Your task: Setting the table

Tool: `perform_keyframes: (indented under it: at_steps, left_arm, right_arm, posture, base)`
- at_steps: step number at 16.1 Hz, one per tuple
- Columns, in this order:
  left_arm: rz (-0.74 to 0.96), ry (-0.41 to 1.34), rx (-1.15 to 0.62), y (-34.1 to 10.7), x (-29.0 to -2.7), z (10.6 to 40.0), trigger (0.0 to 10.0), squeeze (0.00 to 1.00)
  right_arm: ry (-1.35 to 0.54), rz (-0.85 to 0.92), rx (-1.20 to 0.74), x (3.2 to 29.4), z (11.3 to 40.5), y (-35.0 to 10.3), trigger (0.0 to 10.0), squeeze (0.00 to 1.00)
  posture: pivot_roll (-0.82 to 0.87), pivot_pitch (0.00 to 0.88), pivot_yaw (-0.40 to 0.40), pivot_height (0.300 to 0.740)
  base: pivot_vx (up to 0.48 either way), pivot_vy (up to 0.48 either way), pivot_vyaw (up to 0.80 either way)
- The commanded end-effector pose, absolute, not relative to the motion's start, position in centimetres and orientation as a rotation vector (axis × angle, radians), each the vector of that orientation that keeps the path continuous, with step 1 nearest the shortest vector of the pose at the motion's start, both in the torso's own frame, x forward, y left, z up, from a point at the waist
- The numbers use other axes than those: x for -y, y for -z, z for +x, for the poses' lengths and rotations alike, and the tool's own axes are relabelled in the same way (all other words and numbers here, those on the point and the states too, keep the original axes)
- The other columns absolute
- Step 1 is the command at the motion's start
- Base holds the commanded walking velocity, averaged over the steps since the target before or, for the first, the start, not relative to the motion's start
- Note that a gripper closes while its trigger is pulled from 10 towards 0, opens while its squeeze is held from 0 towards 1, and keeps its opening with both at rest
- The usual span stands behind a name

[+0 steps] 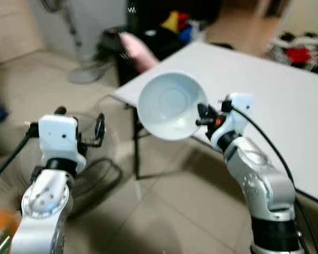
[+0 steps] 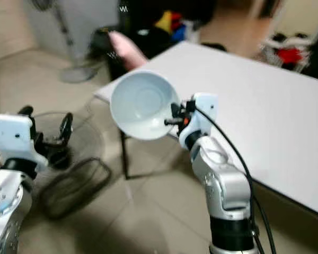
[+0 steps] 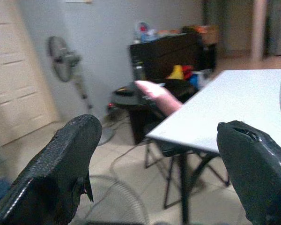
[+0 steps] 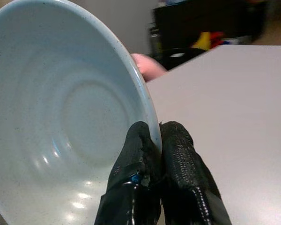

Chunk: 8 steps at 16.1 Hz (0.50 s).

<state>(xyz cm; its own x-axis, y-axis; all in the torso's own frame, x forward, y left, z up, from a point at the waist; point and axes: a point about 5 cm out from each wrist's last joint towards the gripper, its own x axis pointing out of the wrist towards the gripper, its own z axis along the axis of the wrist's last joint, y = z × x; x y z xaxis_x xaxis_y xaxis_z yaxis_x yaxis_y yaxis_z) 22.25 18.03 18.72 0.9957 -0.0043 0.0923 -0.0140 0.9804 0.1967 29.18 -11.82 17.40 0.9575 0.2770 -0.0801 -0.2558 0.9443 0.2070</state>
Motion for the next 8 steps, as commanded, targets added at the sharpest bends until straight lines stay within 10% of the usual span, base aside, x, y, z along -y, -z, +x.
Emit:
perform_keyframes:
  at_steps: [1, 8]
  left_arm:
    - [0.191, 0.034, 0.103, -18.85, -17.28, 22.35, 10.0, 0.00]
    - [0.190, 0.082, 0.092, -18.42, -16.73, 22.21, 10.0, 0.00]
  right_arm:
    - [-0.229, 0.192, -0.063, 13.09, 29.28, -18.26, 10.0, 0.00]
    - [-0.205, 0.223, -0.115, 13.41, 29.14, -17.63, 10.0, 0.00]
  posture:
    - [-0.05, 0.000, 0.027, 0.740]
    - [-0.05, 0.000, 0.028, 0.740]
  base:
    - [0.424, 0.000, -0.79]
    - [0.426, 0.000, -0.11]
